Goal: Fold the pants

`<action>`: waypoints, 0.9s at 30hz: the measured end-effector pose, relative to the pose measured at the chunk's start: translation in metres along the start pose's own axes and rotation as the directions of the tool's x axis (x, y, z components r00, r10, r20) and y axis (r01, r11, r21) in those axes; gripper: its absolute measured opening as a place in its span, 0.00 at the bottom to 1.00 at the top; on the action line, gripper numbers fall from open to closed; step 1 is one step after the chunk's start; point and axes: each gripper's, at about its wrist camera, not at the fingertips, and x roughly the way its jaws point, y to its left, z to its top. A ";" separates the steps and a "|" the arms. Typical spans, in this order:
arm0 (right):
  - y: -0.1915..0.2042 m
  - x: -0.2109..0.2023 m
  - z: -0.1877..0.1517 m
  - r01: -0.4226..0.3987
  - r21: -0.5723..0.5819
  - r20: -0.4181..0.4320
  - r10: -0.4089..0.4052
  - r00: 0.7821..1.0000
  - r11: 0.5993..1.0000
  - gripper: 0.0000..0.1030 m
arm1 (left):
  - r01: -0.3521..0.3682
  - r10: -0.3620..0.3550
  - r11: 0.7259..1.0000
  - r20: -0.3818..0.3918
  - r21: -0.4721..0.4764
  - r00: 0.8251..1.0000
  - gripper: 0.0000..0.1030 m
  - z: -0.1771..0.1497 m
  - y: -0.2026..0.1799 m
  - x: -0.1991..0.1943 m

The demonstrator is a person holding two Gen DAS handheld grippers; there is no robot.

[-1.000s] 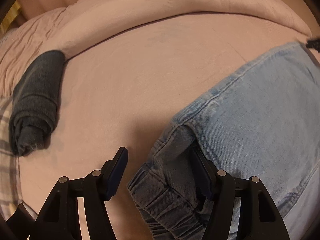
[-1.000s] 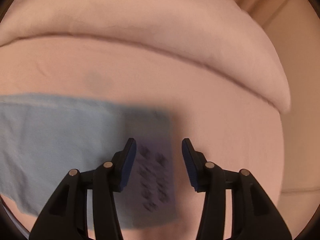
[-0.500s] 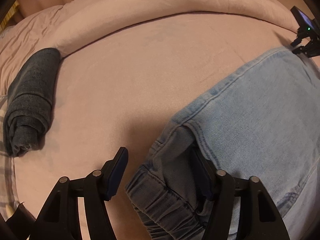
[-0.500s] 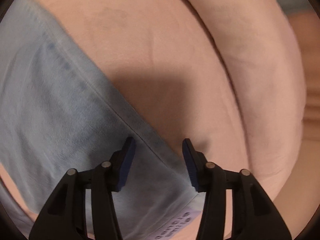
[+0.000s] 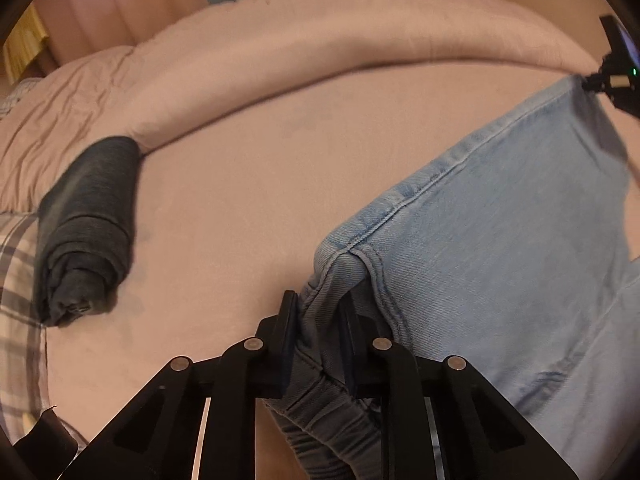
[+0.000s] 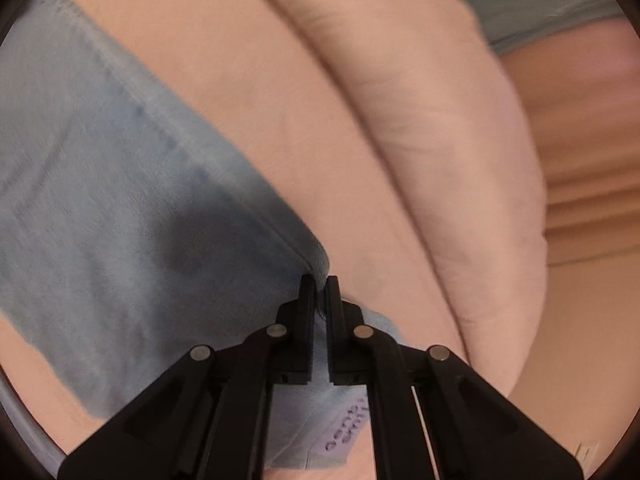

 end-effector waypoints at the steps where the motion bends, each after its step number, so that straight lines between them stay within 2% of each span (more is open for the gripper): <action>1: 0.014 -0.004 0.008 0.018 -0.004 0.008 -0.018 1.000 1.000 0.04 | 0.000 0.000 1.000 0.018 -0.002 1.000 0.18 -0.001 0.001 -0.008; 5: 0.004 -0.019 0.004 0.061 0.044 0.047 -0.063 0.997 0.997 0.04 | 0.014 -0.013 1.000 0.070 -0.008 0.997 0.18 -0.005 0.005 -0.028; 6: 0.004 -0.043 0.002 0.067 0.050 0.046 -0.070 0.996 0.996 0.04 | 0.015 -0.014 1.000 0.070 -0.009 0.997 0.18 -0.005 0.005 -0.029; 7: -0.003 -0.037 0.013 0.079 0.045 0.047 -0.081 0.996 0.996 0.05 | 0.005 -0.005 1.000 0.064 -0.004 0.998 0.18 -0.005 0.003 -0.028; 8: 0.003 -0.047 0.008 0.081 0.035 0.042 -0.082 0.996 0.996 0.05 | -0.005 0.005 1.000 0.062 0.003 0.998 0.18 -0.006 -0.001 -0.030; 9: 0.007 -0.045 0.008 0.043 0.029 0.021 -0.043 0.999 0.999 0.10 | -0.008 0.007 1.000 0.068 0.014 0.998 0.18 -0.006 -0.006 -0.032; 11: 0.028 -0.052 0.008 0.017 0.001 0.002 -0.017 1.000 1.000 0.11 | -0.016 0.011 0.999 0.107 0.042 0.994 0.18 -0.008 -0.018 -0.044; 12: 0.037 -0.057 0.016 -0.007 -0.010 0.032 0.007 0.999 1.000 0.14 | -0.023 0.015 0.998 0.129 0.062 0.992 0.18 -0.010 -0.023 -0.051; 14: 0.047 -0.079 0.031 -0.114 -0.025 0.113 0.116 0.987 0.993 0.21 | -0.039 0.022 0.994 0.167 0.103 0.986 0.18 -0.015 -0.030 -0.062; 15: 0.057 -0.087 0.046 -0.170 -0.056 0.158 0.176 0.972 0.984 0.35 | -0.043 0.022 0.992 0.180 0.116 0.984 0.18 -0.019 -0.033 -0.067; 16: 0.068 -0.095 0.055 -0.180 -0.087 0.174 0.193 0.966 0.980 0.41 | -0.044 0.019 0.991 0.190 0.128 0.982 0.18 -0.023 -0.036 -0.073; 19: 0.101 -0.097 0.095 -0.154 -0.222 0.207 0.201 0.958 0.963 0.41 | -0.040 0.005 0.987 0.220 0.155 0.975 0.18 -0.032 -0.036 -0.083; 22: 0.124 -0.098 0.127 -0.152 -0.337 0.234 0.238 0.943 0.929 0.41 | -0.032 -0.009 0.985 0.237 0.168 0.971 0.18 -0.037 -0.037 -0.091; 23: 0.130 -0.097 0.135 -0.163 -0.372 0.227 0.260 0.939 0.914 0.41 | -0.028 -0.013 0.986 0.238 0.167 0.971 0.18 -0.038 -0.036 -0.091; 25: 0.138 -0.090 0.146 -0.165 -0.417 0.189 0.262 0.946 0.894 0.38 | -0.021 -0.018 0.987 0.235 0.161 0.972 0.18 -0.039 -0.033 -0.090; 26: 0.139 -0.084 0.150 -0.214 -0.426 0.134 0.295 0.946 0.879 0.29 | -0.020 -0.017 0.988 0.232 0.155 0.973 0.18 -0.038 -0.032 -0.089; 27: 0.140 -0.081 0.150 -0.235 -0.434 0.103 0.307 0.946 0.870 0.04 | -0.018 -0.016 0.989 0.229 0.147 0.973 0.18 -0.038 -0.030 -0.087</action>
